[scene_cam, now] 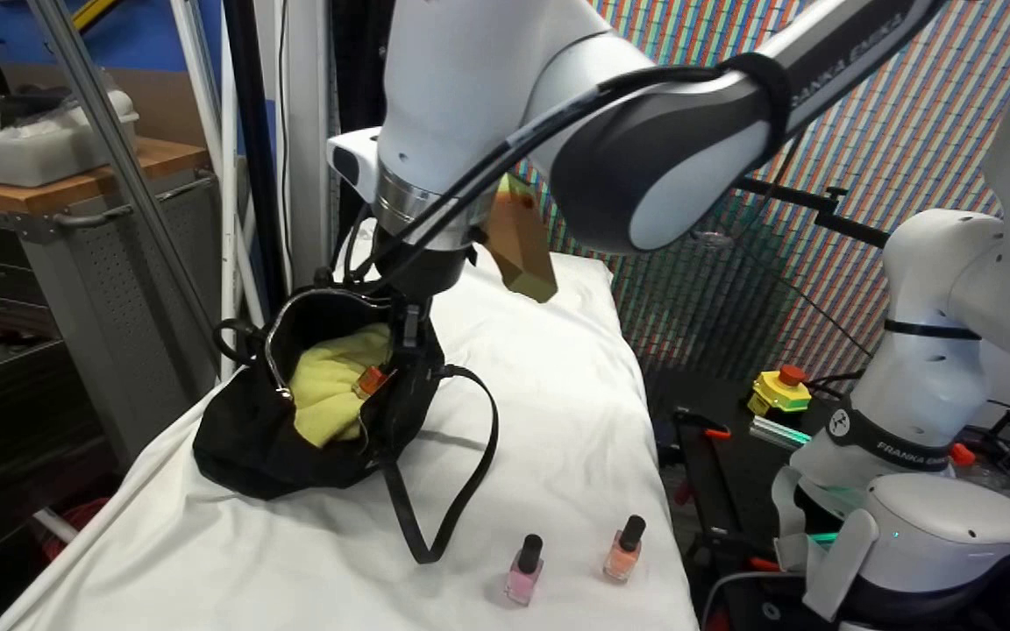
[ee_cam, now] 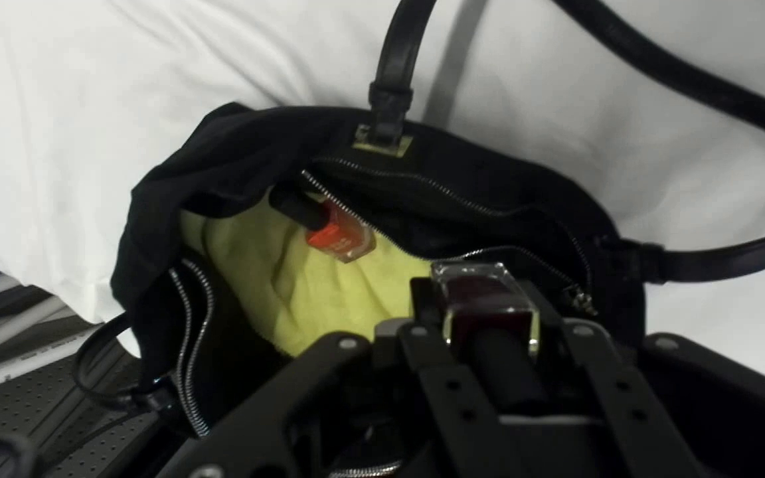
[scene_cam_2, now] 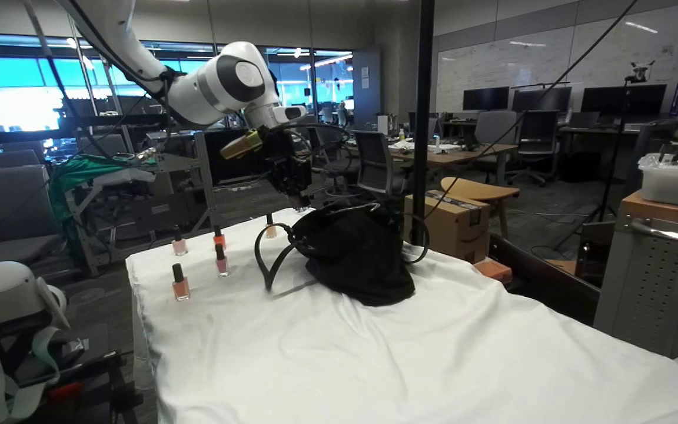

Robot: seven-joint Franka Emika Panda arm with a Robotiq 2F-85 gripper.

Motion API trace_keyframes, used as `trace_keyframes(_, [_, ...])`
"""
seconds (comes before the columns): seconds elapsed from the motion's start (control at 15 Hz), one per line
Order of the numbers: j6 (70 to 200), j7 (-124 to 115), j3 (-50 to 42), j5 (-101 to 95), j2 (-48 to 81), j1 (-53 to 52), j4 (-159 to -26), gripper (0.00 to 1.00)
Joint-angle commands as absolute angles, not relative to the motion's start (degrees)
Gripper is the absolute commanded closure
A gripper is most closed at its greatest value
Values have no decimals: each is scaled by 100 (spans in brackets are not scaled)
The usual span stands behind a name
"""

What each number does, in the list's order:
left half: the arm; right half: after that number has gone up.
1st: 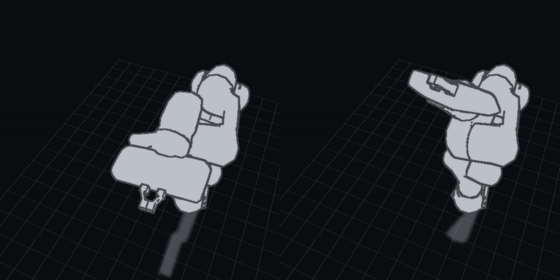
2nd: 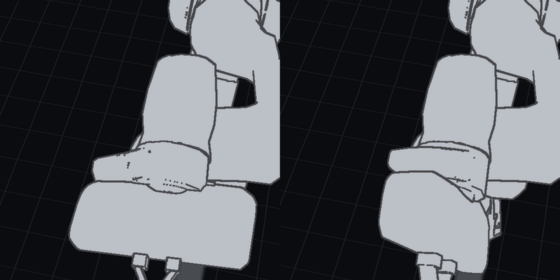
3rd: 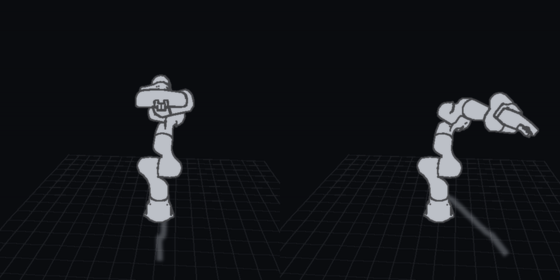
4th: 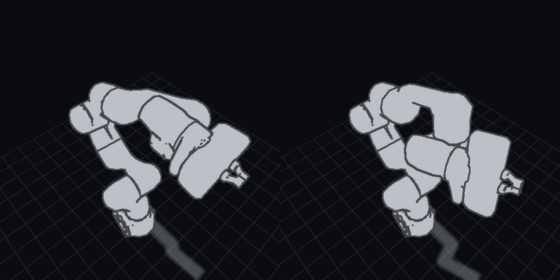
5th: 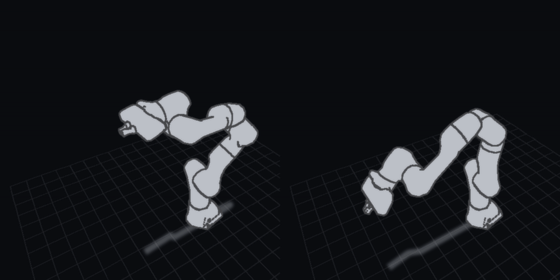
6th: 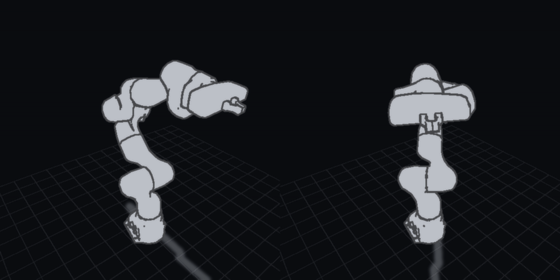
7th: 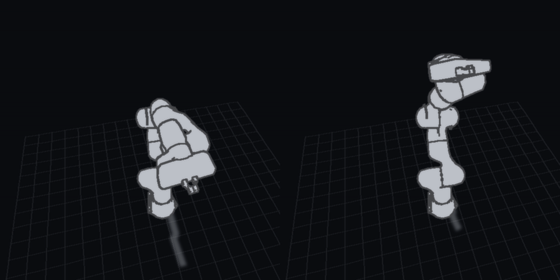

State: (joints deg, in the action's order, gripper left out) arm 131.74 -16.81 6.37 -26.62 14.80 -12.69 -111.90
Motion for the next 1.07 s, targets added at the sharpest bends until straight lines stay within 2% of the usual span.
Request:
trace_keyframes(0.0, [12825, -1587, 384, -2694, 2295, -1297, -10014, 85])
trace_keyframes(0.53, [12423, -1472, -73, -2466, 3501, -1279, -8488, 85])
trace_keyframes(0.6, [12361, -1455, -96, -2412, 3631, -1267, -8316, 68])
trace_keyframes(0.67, [12294, -1457, -121, -2373, 3730, -1265, -8175, 35])
trace_keyframes(0.8, [12136, -1409, -143, -2282, 3876, -1251, -7950, 29])
trace_keyframes(1.0, [12036, -1461, -168, -2226, 3855, -1281, -7899, 8])
